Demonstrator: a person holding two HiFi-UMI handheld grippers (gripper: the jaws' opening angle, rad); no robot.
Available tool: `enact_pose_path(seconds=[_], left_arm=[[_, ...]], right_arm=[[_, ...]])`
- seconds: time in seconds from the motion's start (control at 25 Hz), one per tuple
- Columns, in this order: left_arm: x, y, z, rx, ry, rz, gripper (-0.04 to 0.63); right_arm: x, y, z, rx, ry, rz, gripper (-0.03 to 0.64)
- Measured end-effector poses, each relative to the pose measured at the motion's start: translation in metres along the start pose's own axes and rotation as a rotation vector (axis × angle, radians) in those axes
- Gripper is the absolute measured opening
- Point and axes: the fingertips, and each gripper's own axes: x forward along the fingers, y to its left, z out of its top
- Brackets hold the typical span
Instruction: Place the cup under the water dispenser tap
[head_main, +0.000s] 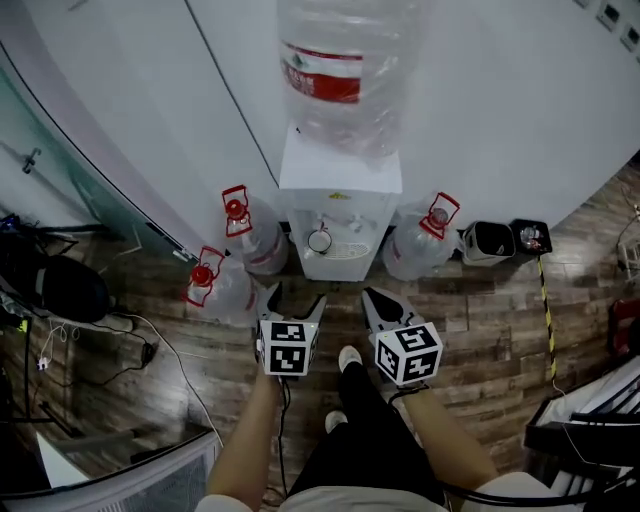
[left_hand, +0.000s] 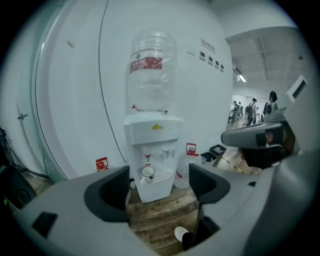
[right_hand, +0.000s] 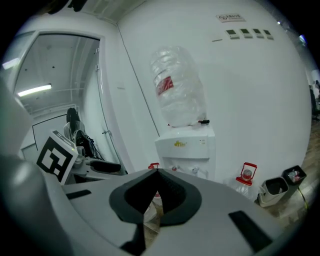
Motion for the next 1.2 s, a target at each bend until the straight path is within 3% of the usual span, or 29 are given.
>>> enact_pose_path(seconds=[0.28, 0.6, 0.76, 1.2], left_arm=[[-0.093, -0.028, 0.027, -0.012, -0.042, -0.004, 0.324], [-0.197, -0.071, 0.068, 0.0, -0.169, -0.009, 0.162], [-0.222, -0.089, 0.079, 0.042, -0.207, -0.007, 0.115], [-0.238, -0.129, 0.102, 0.028, -0.244, 0.047, 0.051]], right_arm=[[-0.067, 0.038, 0.037, 0.004, -0.045, -0.007, 0.02], [-0.146, 0.089, 0.074, -0.038, -0.085, 0.038, 0.021], [-0.176, 0.102, 0.09, -0.081, -0.096, 0.068, 0.02], [-0.222, 0.082, 0.111, -0.11, -0.118, 0.094, 0.02]])
